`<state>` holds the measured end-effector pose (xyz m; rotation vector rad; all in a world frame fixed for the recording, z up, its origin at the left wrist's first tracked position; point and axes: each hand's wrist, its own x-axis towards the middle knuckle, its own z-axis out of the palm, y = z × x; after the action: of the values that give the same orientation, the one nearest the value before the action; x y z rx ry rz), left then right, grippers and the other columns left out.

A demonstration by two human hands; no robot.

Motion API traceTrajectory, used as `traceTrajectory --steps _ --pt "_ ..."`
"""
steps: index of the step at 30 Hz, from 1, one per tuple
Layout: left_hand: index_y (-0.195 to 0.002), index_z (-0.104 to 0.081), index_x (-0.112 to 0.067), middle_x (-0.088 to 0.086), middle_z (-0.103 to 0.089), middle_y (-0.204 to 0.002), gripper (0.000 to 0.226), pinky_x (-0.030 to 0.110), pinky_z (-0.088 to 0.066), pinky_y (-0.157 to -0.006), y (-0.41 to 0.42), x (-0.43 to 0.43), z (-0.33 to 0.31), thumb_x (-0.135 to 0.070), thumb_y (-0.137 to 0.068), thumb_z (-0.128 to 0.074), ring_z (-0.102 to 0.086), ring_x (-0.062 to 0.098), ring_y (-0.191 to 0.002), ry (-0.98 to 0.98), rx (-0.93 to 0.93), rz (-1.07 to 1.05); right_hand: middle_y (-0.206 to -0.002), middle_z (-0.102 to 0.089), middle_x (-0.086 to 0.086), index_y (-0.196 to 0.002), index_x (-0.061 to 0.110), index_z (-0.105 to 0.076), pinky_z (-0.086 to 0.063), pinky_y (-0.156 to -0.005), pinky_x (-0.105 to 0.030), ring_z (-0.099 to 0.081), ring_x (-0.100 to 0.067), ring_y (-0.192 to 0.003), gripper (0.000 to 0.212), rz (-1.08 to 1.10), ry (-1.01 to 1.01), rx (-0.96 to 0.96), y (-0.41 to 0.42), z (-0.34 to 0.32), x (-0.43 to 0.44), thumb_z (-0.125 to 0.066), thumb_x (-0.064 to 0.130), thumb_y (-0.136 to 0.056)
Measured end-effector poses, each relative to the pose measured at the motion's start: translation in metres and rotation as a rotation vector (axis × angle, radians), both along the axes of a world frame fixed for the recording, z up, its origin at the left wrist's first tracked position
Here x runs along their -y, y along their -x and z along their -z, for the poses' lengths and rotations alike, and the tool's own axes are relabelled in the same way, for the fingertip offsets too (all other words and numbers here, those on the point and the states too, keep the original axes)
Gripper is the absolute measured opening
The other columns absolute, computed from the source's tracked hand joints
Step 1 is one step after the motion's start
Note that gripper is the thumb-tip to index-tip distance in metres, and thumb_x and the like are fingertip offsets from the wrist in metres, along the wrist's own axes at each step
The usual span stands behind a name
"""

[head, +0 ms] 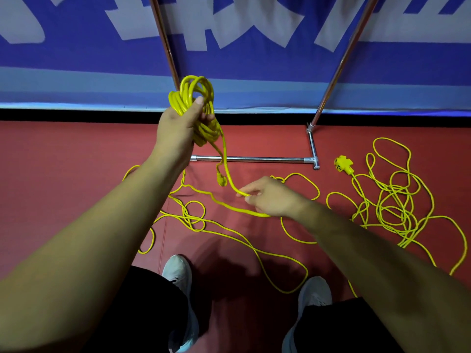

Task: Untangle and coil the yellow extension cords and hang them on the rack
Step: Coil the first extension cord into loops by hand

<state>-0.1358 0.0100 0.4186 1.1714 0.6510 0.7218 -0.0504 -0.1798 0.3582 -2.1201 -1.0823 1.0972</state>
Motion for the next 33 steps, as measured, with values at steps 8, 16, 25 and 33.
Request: traceTrajectory --steps 8,16,25,33 --pt "-0.066 -0.050 -0.015 -0.003 -0.049 -0.052 0.033 0.032 -0.035 -0.060 0.003 -0.002 -0.010 -0.019 -0.098 -0.057 -0.050 0.017 -0.052 0.009 0.000 0.027 -0.076 -0.070 -0.018 -0.087 0.005 -0.070 -0.050 -0.061 -0.034 -0.066 -0.027 -0.065 0.019 0.362 0.082 0.101 -0.025 0.013 0.002 -0.051 0.002 -0.083" --pt "-0.088 -0.053 -0.013 -0.005 -0.038 -0.056 0.014 0.028 -0.040 -0.062 -0.003 0.016 -0.013 -0.016 -0.101 -0.050 -0.046 0.013 -0.053 0.133 0.080 0.300 -0.134 -0.059 0.000 -0.131 0.017 -0.056 -0.038 -0.111 -0.033 -0.053 -0.013 -0.127 0.058 0.233 -0.400 -0.014 -0.023 -0.005 -0.013 -0.073 0.035 -0.078" --pt "-0.090 -0.058 -0.013 -0.005 -0.040 -0.056 0.017 0.029 -0.048 -0.070 -0.004 0.008 -0.009 -0.018 -0.103 -0.047 -0.048 0.011 -0.056 0.377 0.230 0.212 -0.076 -0.064 -0.005 -0.087 -0.004 -0.065 -0.041 -0.066 -0.023 -0.055 -0.013 -0.074 0.008 0.132 -0.296 -0.356 -0.018 -0.005 -0.004 -0.064 0.004 -0.090" --pt "-0.091 -0.052 -0.011 -0.002 -0.042 -0.056 0.012 0.026 -0.049 -0.060 -0.003 -0.003 -0.013 -0.016 -0.102 -0.049 -0.050 0.013 -0.053 0.374 0.267 0.087 -0.070 -0.061 -0.012 -0.084 0.008 -0.062 -0.044 -0.051 -0.018 -0.061 -0.023 -0.060 0.018 0.086 -0.126 -0.360 -0.031 -0.015 0.006 -0.055 0.016 -0.099"
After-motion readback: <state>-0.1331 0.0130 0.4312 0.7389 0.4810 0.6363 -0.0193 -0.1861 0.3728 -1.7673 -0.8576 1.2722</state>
